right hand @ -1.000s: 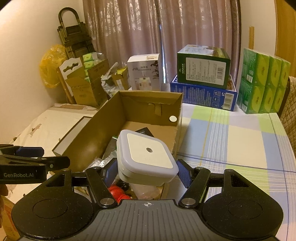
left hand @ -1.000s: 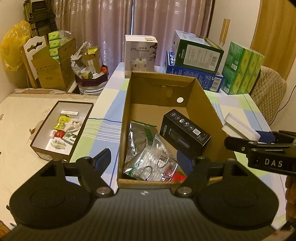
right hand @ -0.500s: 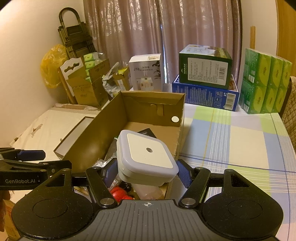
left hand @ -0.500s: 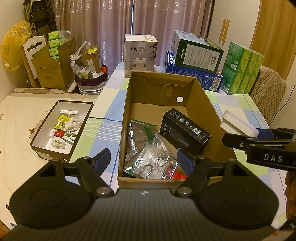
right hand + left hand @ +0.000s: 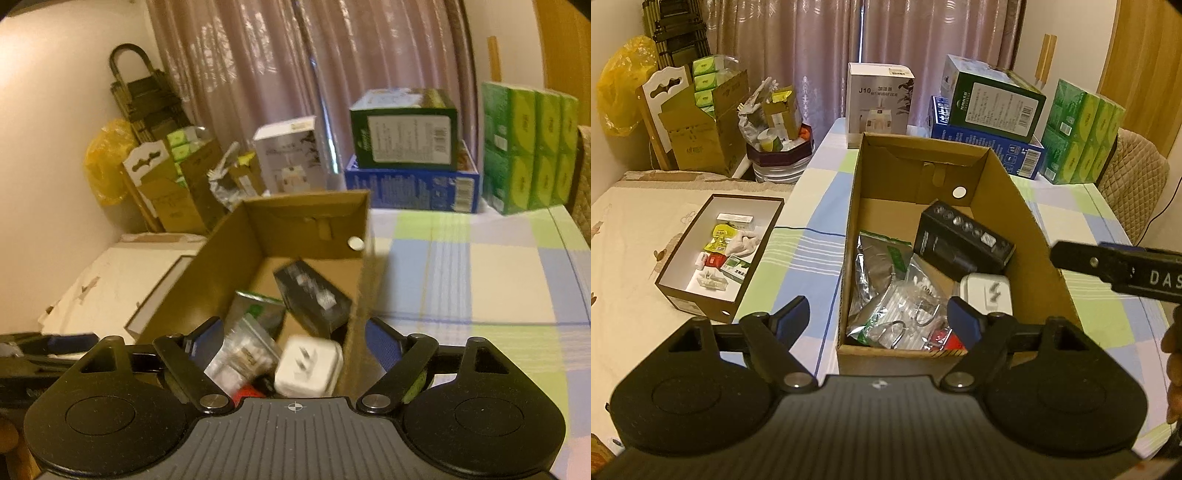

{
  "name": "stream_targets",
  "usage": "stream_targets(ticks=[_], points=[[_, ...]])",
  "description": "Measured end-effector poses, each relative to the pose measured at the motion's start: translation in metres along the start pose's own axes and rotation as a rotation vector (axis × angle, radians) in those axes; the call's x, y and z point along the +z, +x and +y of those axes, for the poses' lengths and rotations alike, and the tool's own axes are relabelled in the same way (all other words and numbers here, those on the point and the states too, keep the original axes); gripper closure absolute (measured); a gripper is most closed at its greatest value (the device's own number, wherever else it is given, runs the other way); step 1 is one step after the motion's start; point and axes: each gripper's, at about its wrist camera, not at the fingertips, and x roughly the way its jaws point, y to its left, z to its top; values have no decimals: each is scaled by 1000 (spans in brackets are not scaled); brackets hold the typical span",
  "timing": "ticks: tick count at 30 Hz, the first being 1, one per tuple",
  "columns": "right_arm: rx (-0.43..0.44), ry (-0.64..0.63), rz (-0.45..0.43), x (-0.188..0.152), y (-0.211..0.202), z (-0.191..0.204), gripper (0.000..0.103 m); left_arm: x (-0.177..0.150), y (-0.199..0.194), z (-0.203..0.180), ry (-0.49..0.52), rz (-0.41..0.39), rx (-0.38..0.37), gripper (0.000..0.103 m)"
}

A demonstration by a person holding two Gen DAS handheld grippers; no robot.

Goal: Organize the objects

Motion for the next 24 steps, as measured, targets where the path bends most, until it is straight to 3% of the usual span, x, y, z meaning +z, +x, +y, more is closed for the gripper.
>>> stream_targets(ticks=[10,24], points=[[-58,39,39,-22,-34,-15,22,-9,-23,-10,2,-29,8,2],[-82,41,51,-52,-92,-11,22,-35,-72,-32,4,-61,-1,1]])
